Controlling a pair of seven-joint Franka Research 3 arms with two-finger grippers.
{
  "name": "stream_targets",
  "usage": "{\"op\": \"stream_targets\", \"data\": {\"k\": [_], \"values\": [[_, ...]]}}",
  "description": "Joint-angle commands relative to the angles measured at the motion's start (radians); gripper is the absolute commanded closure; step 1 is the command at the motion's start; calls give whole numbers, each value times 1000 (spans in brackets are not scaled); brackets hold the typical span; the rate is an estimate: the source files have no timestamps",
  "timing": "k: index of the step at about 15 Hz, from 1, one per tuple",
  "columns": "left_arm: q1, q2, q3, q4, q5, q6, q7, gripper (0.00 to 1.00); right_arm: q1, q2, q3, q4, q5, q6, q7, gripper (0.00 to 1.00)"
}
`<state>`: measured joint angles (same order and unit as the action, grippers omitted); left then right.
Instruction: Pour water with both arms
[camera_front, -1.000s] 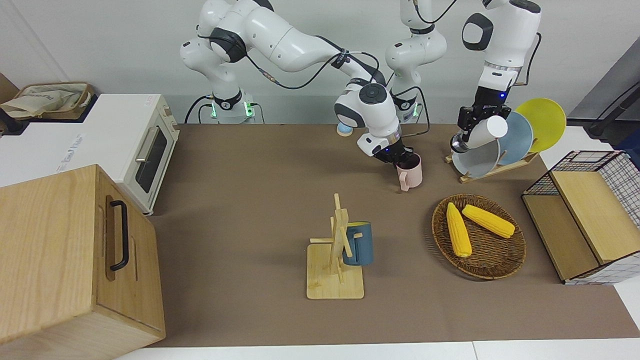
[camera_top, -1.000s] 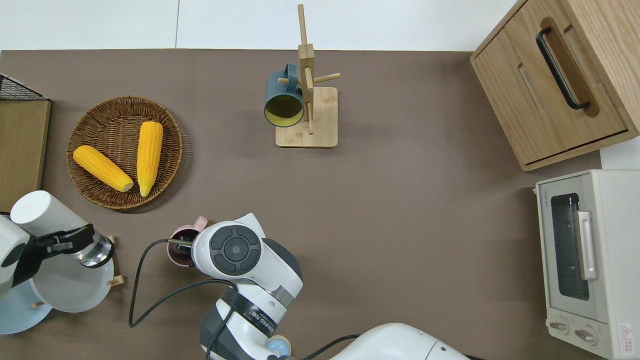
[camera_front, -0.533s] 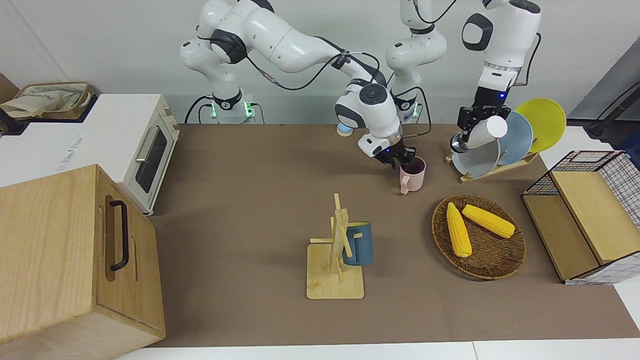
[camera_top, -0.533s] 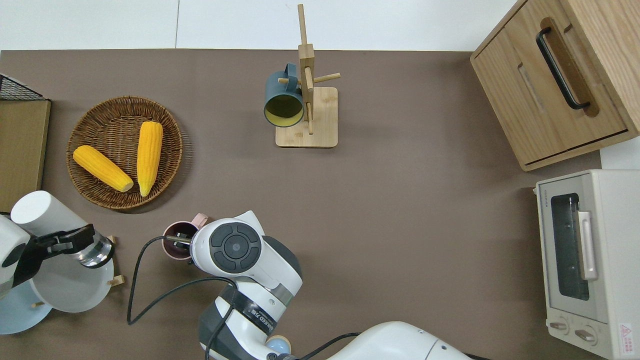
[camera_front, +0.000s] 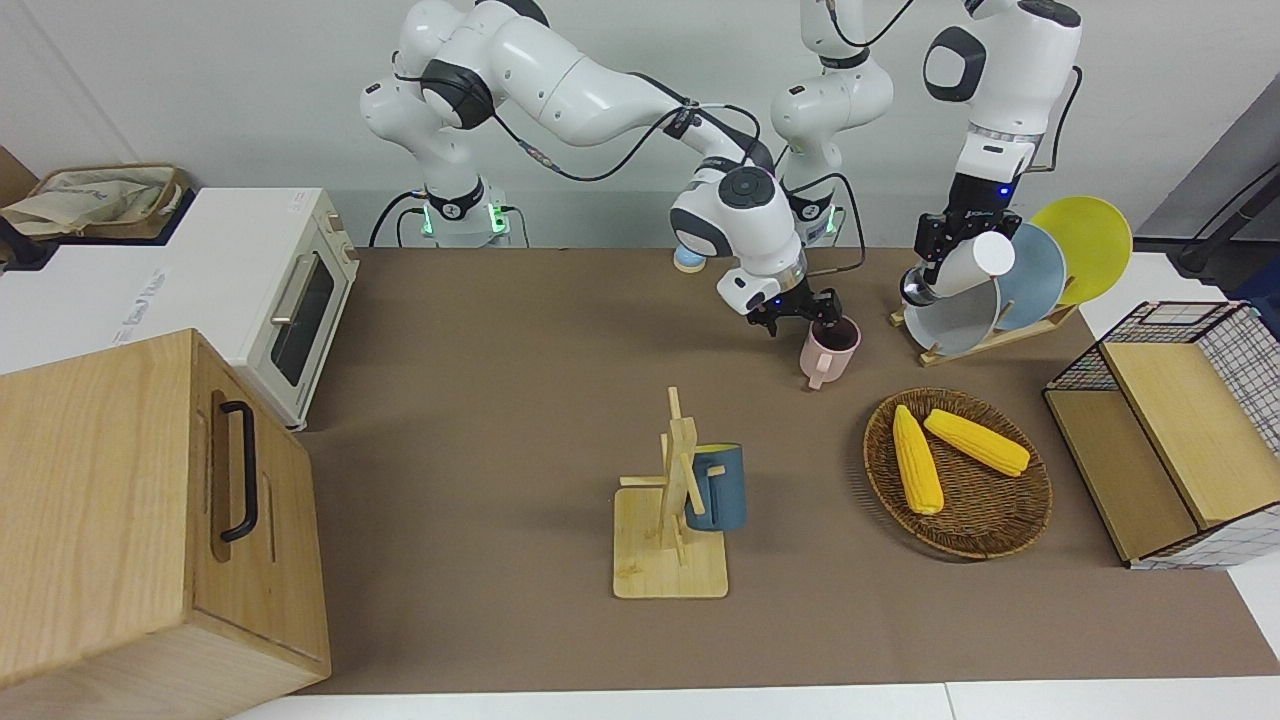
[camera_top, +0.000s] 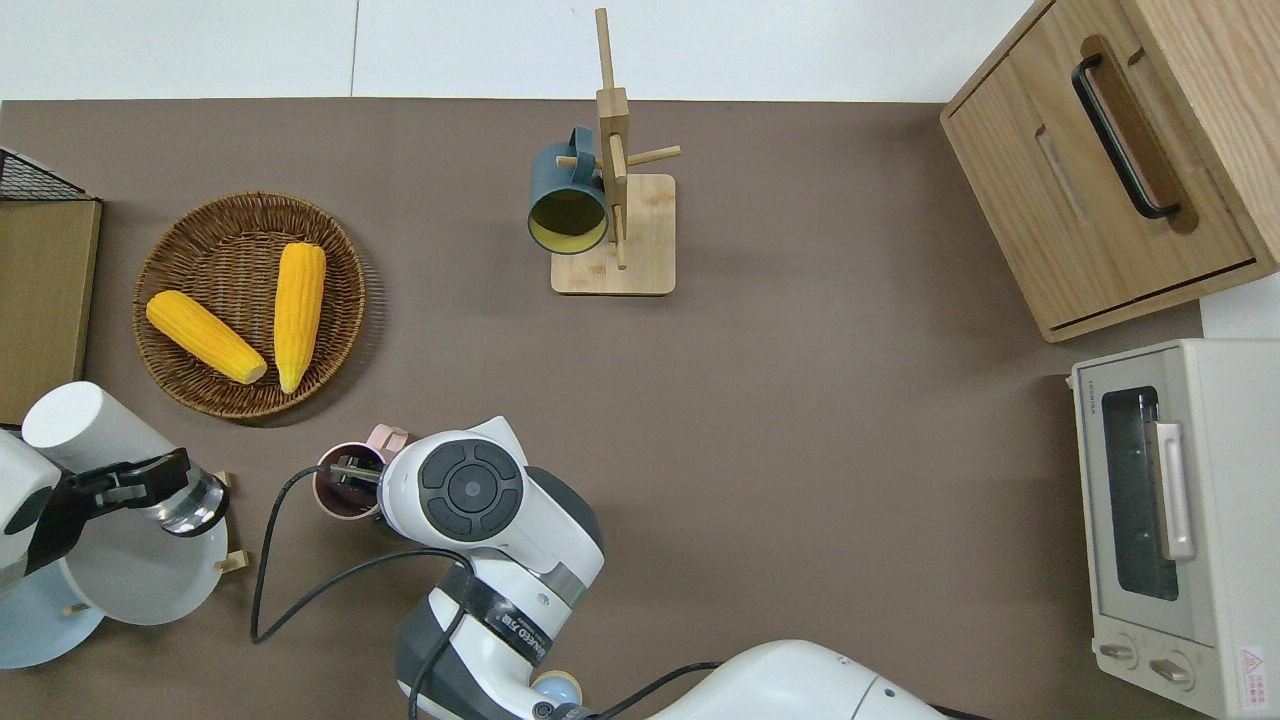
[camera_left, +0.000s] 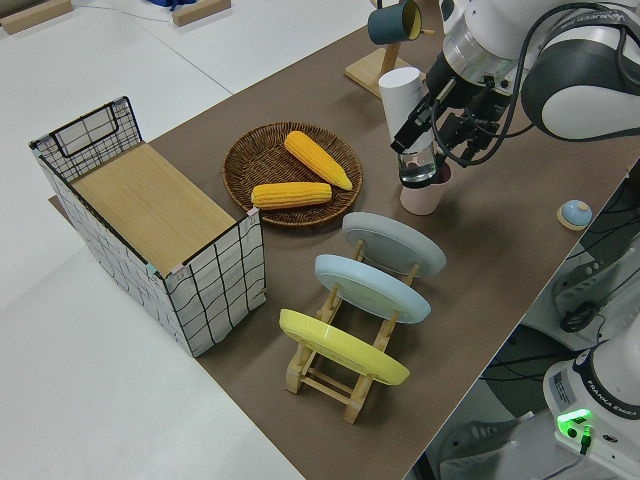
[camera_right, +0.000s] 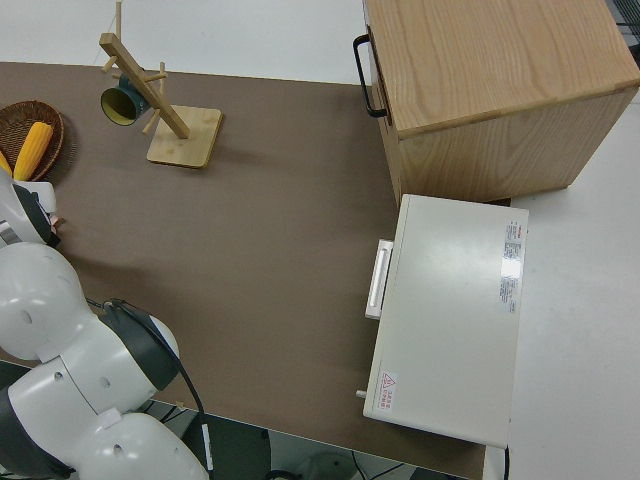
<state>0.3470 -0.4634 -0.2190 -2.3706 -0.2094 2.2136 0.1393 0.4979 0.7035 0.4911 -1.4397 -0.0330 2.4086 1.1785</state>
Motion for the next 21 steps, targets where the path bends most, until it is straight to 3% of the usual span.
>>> {"op": "stream_targets", "data": {"k": [1, 3, 5, 9, 12, 14, 15, 17, 19, 21], "values": [[-19, -43, 10, -18, -10, 8, -7, 1000, -5, 5, 7, 97, -31, -144, 24, 9], [-40, -43, 9, -25, -10, 6, -10, 1000, -15, -10, 4, 154, -30, -256, -2, 9], [-60, -60, 9, -47, -10, 6, -15, 1000, -30, -48, -8, 177, -28, -375, -100, 9], [-101, -113, 9, -120, -10, 5, -15, 1000, -90, -169, -51, 176, -18, -598, -383, 9], [-132, -155, 9, -189, -10, 3, -15, 1000, -149, -257, -95, 157, -15, -725, -603, 9], [-149, -161, 9, -202, -10, -29, -15, 1000, -174, -307, -144, 116, -15, -761, -747, 9], [-155, -161, 9, -202, -10, -49, -15, 1000, -197, -349, -178, 64, -15, -761, -840, 9], [-172, -158, 9, -202, -10, -93, -15, 1000, -245, -390, -209, 12, -15, -763, -951, 9], [-187, -150, 6, -202, -10, -120, -17, 1000, -272, -404, -253, 4, -15, -781, -1052, 9], [-194, -144, -13, -200, -10, -143, -30, 1000, -262, -407, -342, 2, -13, -787, -1123, 9]]}}
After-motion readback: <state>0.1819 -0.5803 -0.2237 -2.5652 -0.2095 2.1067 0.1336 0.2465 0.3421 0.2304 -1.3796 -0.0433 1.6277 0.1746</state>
